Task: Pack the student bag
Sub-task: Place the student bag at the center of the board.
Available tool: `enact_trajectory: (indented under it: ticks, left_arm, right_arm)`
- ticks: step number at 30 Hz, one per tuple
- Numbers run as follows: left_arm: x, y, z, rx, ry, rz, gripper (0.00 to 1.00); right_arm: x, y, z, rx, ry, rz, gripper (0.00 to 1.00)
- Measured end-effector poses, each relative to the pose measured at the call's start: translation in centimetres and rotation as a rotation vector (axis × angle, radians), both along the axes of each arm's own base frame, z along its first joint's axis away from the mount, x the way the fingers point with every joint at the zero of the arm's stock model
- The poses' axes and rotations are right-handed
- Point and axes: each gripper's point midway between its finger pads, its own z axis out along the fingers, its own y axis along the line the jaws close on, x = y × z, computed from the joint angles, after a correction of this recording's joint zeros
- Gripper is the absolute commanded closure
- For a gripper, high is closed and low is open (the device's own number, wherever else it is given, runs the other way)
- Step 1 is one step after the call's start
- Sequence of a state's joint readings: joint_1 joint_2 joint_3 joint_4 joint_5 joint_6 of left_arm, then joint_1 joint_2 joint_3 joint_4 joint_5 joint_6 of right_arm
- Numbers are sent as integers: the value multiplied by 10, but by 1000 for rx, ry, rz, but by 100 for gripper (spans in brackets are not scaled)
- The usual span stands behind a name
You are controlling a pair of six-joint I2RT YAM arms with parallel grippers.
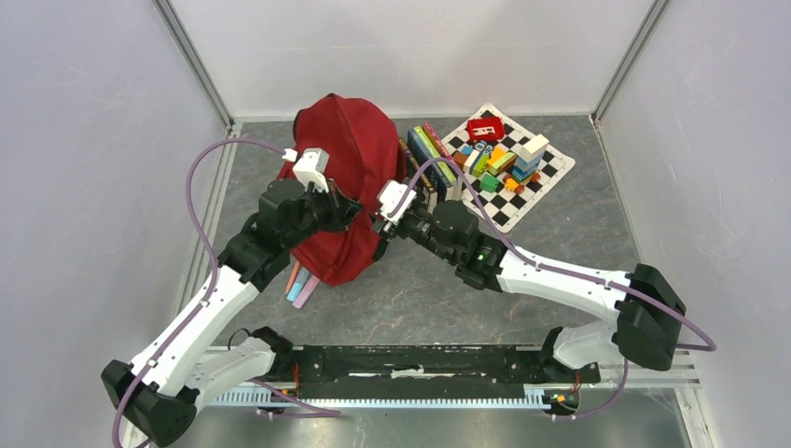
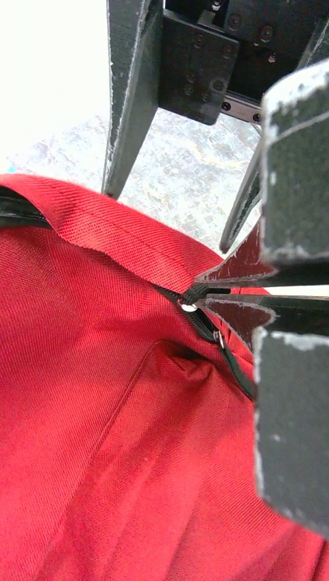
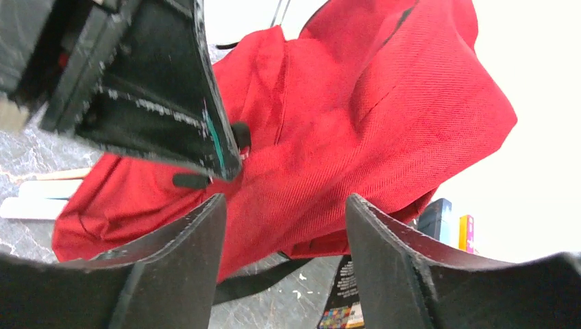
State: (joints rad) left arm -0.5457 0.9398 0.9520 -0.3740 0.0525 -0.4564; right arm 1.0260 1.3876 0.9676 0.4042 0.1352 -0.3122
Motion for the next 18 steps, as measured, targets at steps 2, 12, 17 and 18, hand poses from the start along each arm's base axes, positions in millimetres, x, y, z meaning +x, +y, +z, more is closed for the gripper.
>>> enact_trajectory:
  ticks: [2, 12, 17, 18]
  left_arm:
    - [-1, 2, 4, -11, -20, 9, 98]
    - [-3, 13, 6, -33, -52, 63, 98]
    - [-2, 20, 10, -32, -69, 99, 98]
    - [-1, 21, 11, -32, -73, 107, 98]
  right_arm:
    - [-3, -6, -1, 1, -6, -1, 22]
    - [-7, -15, -5, -5, -6, -9, 12]
    - [-5, -17, -7, -7, 1, -15, 10]
    - [-5, -17, -7, -5, 4, -17, 9]
